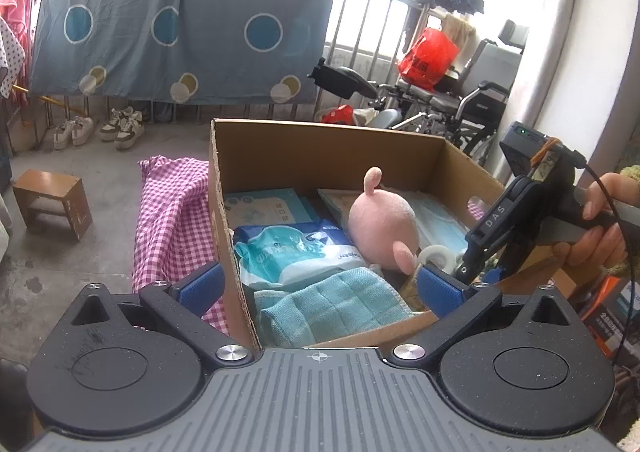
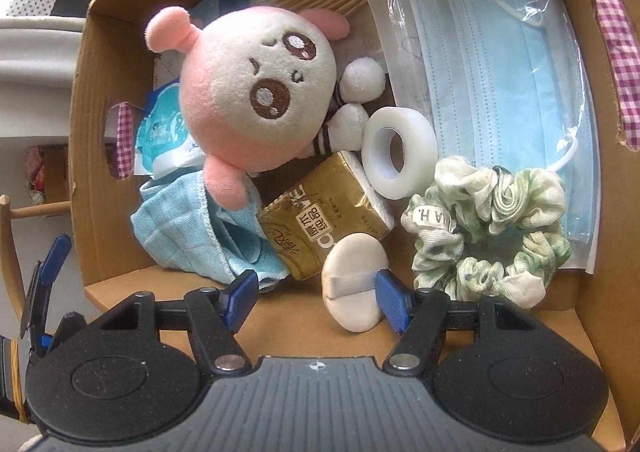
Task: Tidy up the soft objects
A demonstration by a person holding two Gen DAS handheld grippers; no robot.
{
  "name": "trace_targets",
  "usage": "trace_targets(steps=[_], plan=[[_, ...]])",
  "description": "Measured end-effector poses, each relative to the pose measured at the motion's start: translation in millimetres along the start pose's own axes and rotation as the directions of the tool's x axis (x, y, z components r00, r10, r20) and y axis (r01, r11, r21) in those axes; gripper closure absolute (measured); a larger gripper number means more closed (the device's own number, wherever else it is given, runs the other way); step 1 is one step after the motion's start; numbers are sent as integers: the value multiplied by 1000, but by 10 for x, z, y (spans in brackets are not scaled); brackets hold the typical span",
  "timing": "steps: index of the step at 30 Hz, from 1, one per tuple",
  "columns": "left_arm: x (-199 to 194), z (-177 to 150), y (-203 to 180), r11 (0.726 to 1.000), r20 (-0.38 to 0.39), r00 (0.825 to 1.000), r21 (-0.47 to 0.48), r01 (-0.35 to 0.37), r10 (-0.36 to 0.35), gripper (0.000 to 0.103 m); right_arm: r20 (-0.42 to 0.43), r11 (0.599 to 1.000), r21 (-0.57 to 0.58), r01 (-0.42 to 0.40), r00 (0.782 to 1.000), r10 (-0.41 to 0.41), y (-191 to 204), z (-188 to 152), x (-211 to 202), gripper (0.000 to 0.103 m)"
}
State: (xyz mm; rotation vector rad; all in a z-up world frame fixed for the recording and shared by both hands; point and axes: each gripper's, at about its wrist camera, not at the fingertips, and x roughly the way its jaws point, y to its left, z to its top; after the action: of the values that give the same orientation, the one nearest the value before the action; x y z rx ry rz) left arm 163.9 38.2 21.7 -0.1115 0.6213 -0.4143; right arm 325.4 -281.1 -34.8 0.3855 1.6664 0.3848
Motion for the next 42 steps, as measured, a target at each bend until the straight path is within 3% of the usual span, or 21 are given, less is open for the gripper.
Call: trace_targets(steps=[5,13,23,32,37,42], plan=[[-39,-19,1,1000,-7,1000,11,-21,21,0,-27,999,28,18,999,-17,-26,33,130,35],[-139,-18,-28,999,-11,999,7,-44,45,0,94,1000,-7,-31,995,31,48,-183,-232,35],[-234,-49,-150,998,5,999,41,-51,50,0,163,996,-41,-77,983,83,171,-255,-424,35],[-162,-66,-85,998,-10,999,35,-52,53,0,167,992,-63,-106,979,115,330,-23,-223,35],[-118,-74,-85,998,-21,998,41,-56,56,0,133,996,-16,-90,987,92,184,-9,-75,35],[-95,-82,-85,998,-30,998,41,-52,54,0,155,995,10,-99,983,96,74,-78,-164,35]])
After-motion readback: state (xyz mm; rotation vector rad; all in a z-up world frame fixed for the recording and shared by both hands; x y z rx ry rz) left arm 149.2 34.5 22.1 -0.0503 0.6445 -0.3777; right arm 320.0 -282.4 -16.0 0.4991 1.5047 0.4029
